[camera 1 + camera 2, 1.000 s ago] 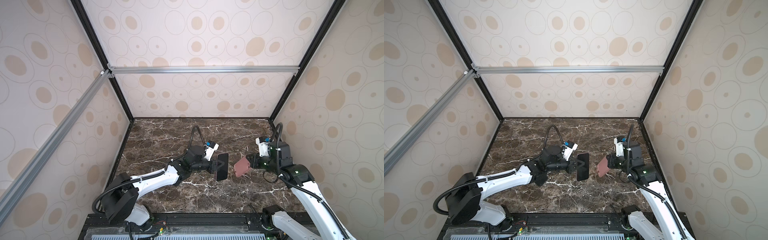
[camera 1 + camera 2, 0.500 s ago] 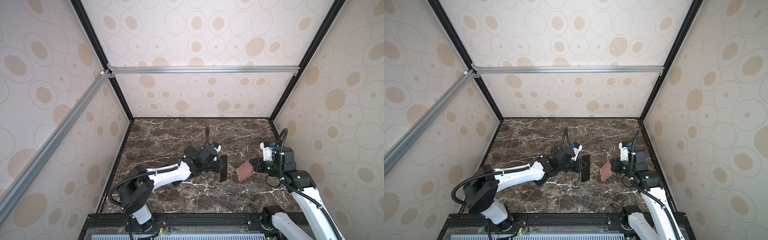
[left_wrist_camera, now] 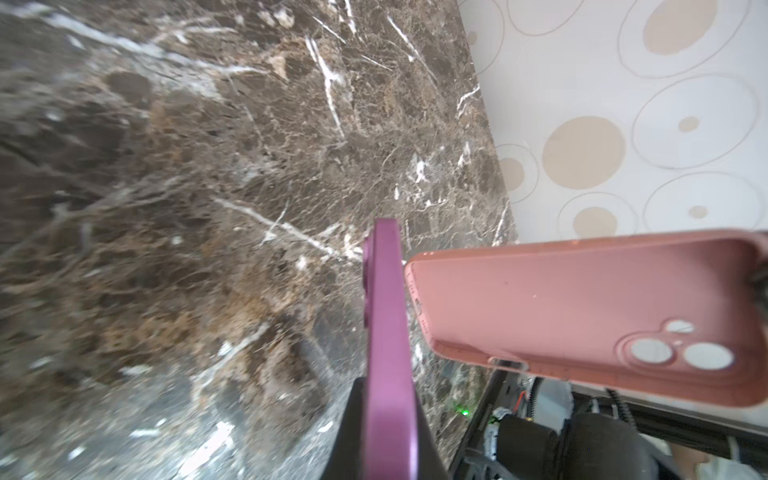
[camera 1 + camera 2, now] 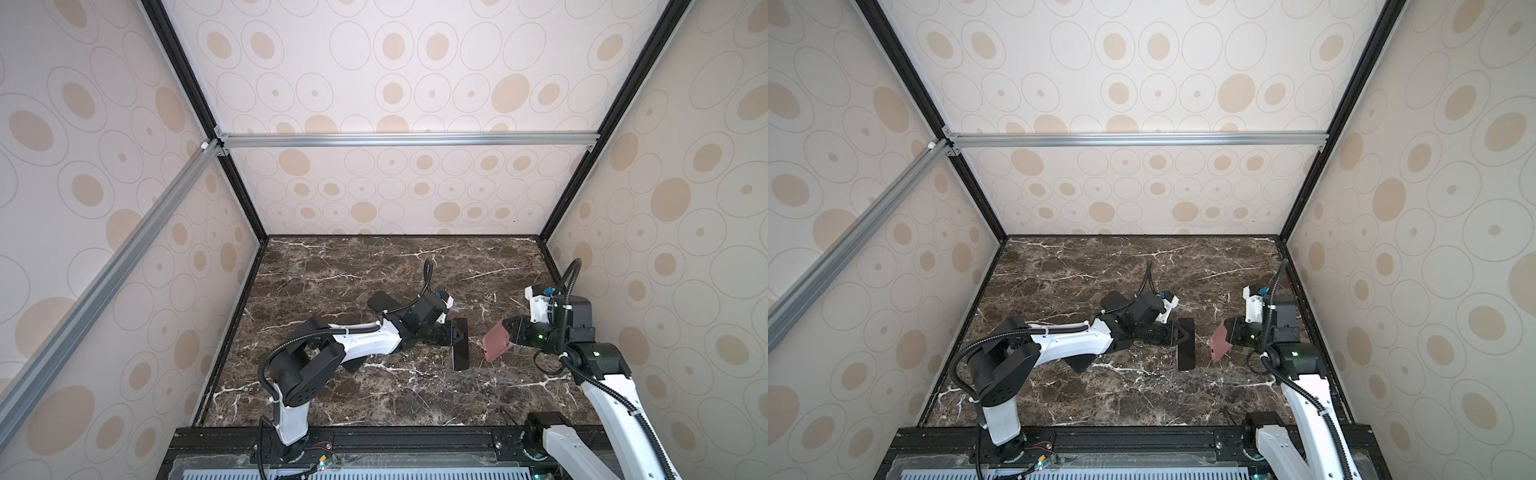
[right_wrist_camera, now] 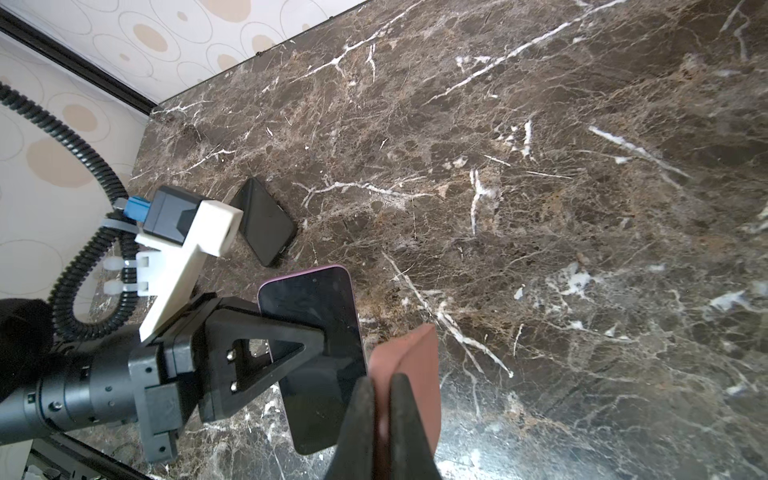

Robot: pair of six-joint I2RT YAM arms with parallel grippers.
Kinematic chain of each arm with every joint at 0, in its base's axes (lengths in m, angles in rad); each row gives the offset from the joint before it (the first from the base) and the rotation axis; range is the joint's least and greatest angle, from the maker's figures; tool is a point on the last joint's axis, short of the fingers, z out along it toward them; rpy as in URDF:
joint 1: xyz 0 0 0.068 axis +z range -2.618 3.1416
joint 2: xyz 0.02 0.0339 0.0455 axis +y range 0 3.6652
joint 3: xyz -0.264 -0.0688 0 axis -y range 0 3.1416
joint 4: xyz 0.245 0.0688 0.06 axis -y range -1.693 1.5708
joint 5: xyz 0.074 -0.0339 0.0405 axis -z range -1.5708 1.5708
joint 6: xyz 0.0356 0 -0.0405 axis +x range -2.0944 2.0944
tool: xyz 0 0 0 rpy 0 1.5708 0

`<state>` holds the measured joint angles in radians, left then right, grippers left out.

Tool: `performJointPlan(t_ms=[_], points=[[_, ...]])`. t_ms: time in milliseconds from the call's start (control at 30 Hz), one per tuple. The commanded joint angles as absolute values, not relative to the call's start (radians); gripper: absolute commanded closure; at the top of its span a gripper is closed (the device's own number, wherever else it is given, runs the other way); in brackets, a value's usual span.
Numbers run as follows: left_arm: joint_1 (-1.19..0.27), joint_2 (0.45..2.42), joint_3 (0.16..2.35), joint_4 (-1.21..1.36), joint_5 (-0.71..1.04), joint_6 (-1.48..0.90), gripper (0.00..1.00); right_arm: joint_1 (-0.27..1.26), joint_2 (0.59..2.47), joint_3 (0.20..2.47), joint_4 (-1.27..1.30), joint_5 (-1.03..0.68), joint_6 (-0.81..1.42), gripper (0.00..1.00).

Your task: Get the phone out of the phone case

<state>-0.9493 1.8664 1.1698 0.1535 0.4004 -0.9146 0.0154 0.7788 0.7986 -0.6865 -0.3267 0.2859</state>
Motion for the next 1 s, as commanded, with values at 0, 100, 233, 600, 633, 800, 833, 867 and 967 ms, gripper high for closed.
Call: performJointPlan(t_ms=[0,100,233,600,633,800,833,867,967], points=[[-0.950,1.894,1.229,0.274,0.458,-1.016,1.00,-0.001,0.790,0.785,-0.663,-0.353,0.275,1.00],[-0.950,1.939,1.247,0.311,0.465,-1.039,1.00,-0.011,0.813,0.774,-0.645,-0.392,0.283,1.00],[-0.949,1.967,1.251,0.308,0.460,-1.045,1.00,-0.012,0.854,0.760,-0.626,-0.423,0.292,1.00],[-0.945,2.004,1.243,0.247,0.441,-1.025,1.00,-0.035,0.922,0.692,-0.603,-0.356,0.278,1.00],[-0.944,2.010,1.242,0.251,0.442,-1.028,1.00,-0.036,0.926,0.688,-0.605,-0.345,0.274,1.00],[-0.945,2.040,1.245,0.270,0.460,-1.041,1.00,-0.044,0.931,0.675,-0.608,-0.336,0.265,0.92],[-0.945,2.046,1.248,0.271,0.465,-1.040,1.00,-0.047,0.932,0.671,-0.608,-0.342,0.263,0.88],[-0.945,2.051,1.249,0.272,0.465,-1.041,1.00,-0.048,0.933,0.669,-0.608,-0.350,0.262,0.84],[-0.945,2.066,1.248,0.276,0.465,-1.049,1.00,-0.049,0.940,0.665,-0.610,-0.376,0.260,0.74]])
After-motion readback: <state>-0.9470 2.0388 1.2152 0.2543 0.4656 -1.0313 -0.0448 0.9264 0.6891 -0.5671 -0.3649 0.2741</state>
